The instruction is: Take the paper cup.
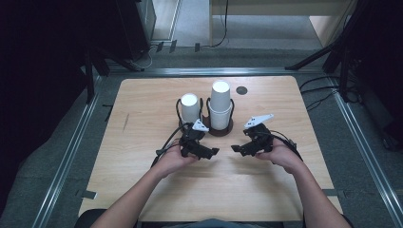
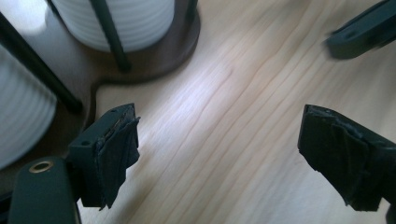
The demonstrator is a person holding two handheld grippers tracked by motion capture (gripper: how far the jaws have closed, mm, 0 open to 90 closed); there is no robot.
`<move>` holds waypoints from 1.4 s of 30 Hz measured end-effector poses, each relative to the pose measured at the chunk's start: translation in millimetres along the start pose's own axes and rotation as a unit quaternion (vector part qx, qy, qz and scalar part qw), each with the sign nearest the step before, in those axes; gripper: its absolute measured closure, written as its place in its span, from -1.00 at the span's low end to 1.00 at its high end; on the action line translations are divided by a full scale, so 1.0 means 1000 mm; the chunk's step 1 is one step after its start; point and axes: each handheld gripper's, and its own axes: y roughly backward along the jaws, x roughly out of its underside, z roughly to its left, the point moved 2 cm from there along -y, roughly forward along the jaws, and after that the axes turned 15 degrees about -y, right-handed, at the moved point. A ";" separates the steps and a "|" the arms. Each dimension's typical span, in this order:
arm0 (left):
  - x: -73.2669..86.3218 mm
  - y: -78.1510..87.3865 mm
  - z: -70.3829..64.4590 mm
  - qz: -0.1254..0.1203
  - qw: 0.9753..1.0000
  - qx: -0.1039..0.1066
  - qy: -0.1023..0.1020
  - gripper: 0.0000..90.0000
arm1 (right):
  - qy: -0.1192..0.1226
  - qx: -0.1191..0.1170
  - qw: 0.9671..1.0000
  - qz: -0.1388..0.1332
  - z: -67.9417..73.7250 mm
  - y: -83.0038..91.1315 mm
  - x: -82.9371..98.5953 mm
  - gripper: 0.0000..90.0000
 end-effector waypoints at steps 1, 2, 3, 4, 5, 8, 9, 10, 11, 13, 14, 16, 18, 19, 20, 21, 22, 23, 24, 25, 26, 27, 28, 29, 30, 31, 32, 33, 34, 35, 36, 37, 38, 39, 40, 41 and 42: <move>0.000 0.003 -0.001 -0.003 1.000 0.009 -0.007 -0.72 | 0.002 -0.001 1.000 -0.004 0.002 0.002 -0.002 -0.71; 0.000 0.006 0.000 0.003 1.000 0.019 -0.017 -0.73 | 0.002 -0.006 1.000 0.000 0.004 0.005 -0.003 -0.71; 0.000 0.007 0.000 0.001 1.000 0.020 -0.017 -0.72 | 0.001 -0.019 1.000 0.005 0.004 0.006 -0.005 -0.71; 0.000 0.008 0.001 0.002 1.000 0.021 -0.013 -0.66 | -0.003 -0.031 0.999 0.011 0.005 0.007 -0.006 -0.71; 0.000 0.009 0.002 0.004 1.000 0.019 -0.010 -0.57 | -0.005 -0.040 0.999 0.012 0.006 0.008 -0.007 -0.71; -0.001 0.011 0.004 0.002 1.000 0.023 -0.006 -0.36 | 0.005 -0.055 0.998 0.012 0.009 0.009 -0.009 -0.66; -0.001 0.011 0.004 0.002 1.000 0.024 -0.006 -0.29 | 0.012 -0.052 0.998 0.013 0.010 0.010 -0.009 -0.60; -0.001 0.012 0.004 0.003 1.000 0.024 -0.007 -0.23 | 0.018 -0.052 0.998 0.013 0.012 0.010 -0.009 -0.50; -0.002 0.012 0.004 0.006 1.000 0.028 -0.007 -0.20 | 0.019 -0.057 0.998 0.013 0.012 0.011 -0.009 -0.47; -0.003 0.011 0.003 0.011 0.999 0.038 -0.006 -0.10 | 0.018 -0.061 0.998 0.013 0.014 0.012 -0.010 -0.41; -0.003 0.011 0.003 0.016 0.999 0.036 -0.003 -0.09 | 0.018 -0.062 0.998 0.014 0.014 0.013 -0.011 -0.39; -0.005 0.011 0.003 0.016 0.999 0.038 -0.002 0.00 | 0.018 -0.055 0.998 0.012 0.015 0.016 -0.012 -0.40; -0.007 0.012 0.003 0.010 0.999 0.038 0.000 0.05 | 0.012 -0.053 0.998 0.009 0.016 0.020 -0.012 -0.37; -0.008 0.013 0.003 0.007 0.999 0.038 0.000 0.09 | 0.012 -0.056 0.998 0.008 0.016 0.021 -0.012 -0.35; -0.008 0.013 0.003 0.002 0.999 0.037 -0.001 0.10 | 0.009 -0.058 0.998 0.009 0.016 0.023 -0.012 -0.32; -0.009 0.014 0.003 0.002 0.999 0.035 -0.005 0.11 | 0.009 -0.060 0.998 0.007 0.015 0.024 -0.012 -0.27; -0.009 0.014 0.003 0.000 0.999 0.035 -0.007 0.14 | 0.006 -0.061 0.998 0.006 0.014 0.025 -0.012 -0.24; -0.009 0.015 0.003 -0.002 0.999 0.035 -0.008 0.15 | 0.009 -0.064 0.998 0.005 0.014 0.026 -0.012 -0.14; -0.009 0.015 0.003 -0.002 0.999 0.035 -0.003 0.18 | 0.015 -0.063 0.998 0.000 0.014 0.027 -0.011 -0.08; -0.009 0.016 0.004 -0.001 0.999 0.033 0.003 0.21 | 0.013 -0.063 0.998 -0.003 0.015 0.028 -0.011 -0.06; -0.008 0.015 0.004 0.001 1.000 0.030 0.008 0.25 | 0.011 -0.065 0.998 -0.009 0.014 0.028 -0.011 -0.03; -0.008 0.015 0.005 0.001 0.999 0.031 0.010 0.26 | 0.007 -0.070 0.997 -0.014 0.014 0.028 -0.011 -0.02; -0.008 0.015 0.006 0.001 1.000 0.029 0.011 0.26 | 0.006 -0.071 0.997 -0.014 0.014 0.028 -0.011 0.01; -0.007 0.015 0.007 0.000 1.000 0.026 0.012 0.27 | 0.012 -0.068 0.998 -0.015 0.014 0.028 -0.010 0.03; -0.008 0.016 0.008 -0.003 0.999 0.029 0.014 0.27 | 0.019 -0.066 0.998 -0.015 0.014 0.027 -0.009 0.03; -0.008 0.017 0.008 -0.008 0.999 0.028 0.015 0.27 | 0.022 -0.062 0.998 -0.014 0.014 0.027 -0.008 0.03; -0.009 0.018 0.009 -0.010 0.999 0.027 0.015 0.28 | 0.019 -0.061 0.998 -0.007 0.015 0.026 -0.008 0.03; -0.010 0.019 0.009 -0.012 0.999 0.026 0.015 0.27 | 0.018 -0.060 0.998 -0.006 0.014 0.026 -0.008 0.02; -0.011 0.020 0.009 -0.014 0.999 0.026 0.013 0.26 | 0.019 -0.060 0.998 -0.005 0.014 0.026 -0.008 0.00; -0.012 0.020 0.010 -0.014 1.000 0.024 0.012 0.24 | 0.019 -0.058 0.998 -0.005 0.014 0.026 -0.009 -0.03; -0.013 0.021 0.010 -0.016 1.000 0.022 0.011 0.24 | 0.017 -0.057 0.998 -0.006 0.013 0.027 -0.009 -0.06; -0.014 0.022 0.011 -0.019 1.000 0.020 0.010 0.26 | 0.013 -0.058 0.998 -0.006 0.012 0.027 -0.010 -0.07; -0.014 0.022 0.011 -0.018 1.000 0.020 0.009 0.29 | 0.011 -0.057 0.998 -0.005 0.011 0.027 -0.010 -0.08; -0.015 0.022 0.012 -0.018 1.000 0.018 0.008 0.32 | 0.004 -0.058 0.998 -0.002 0.010 0.028 -0.010 -0.09; -0.015 0.022 0.013 -0.017 1.000 0.015 0.008 0.36 | 0.001 -0.057 0.998 -0.001 0.008 0.028 -0.011 -0.10; -0.016 0.021 0.014 -0.016 1.000 0.014 0.007 0.39 | -0.002 -0.056 0.998 0.000 0.007 0.028 -0.011 -0.10; -0.016 0.021 0.014 -0.017 1.000 0.015 0.006 0.42 | -0.002 -0.055 0.999 -0.001 0.006 0.028 -0.011 -0.10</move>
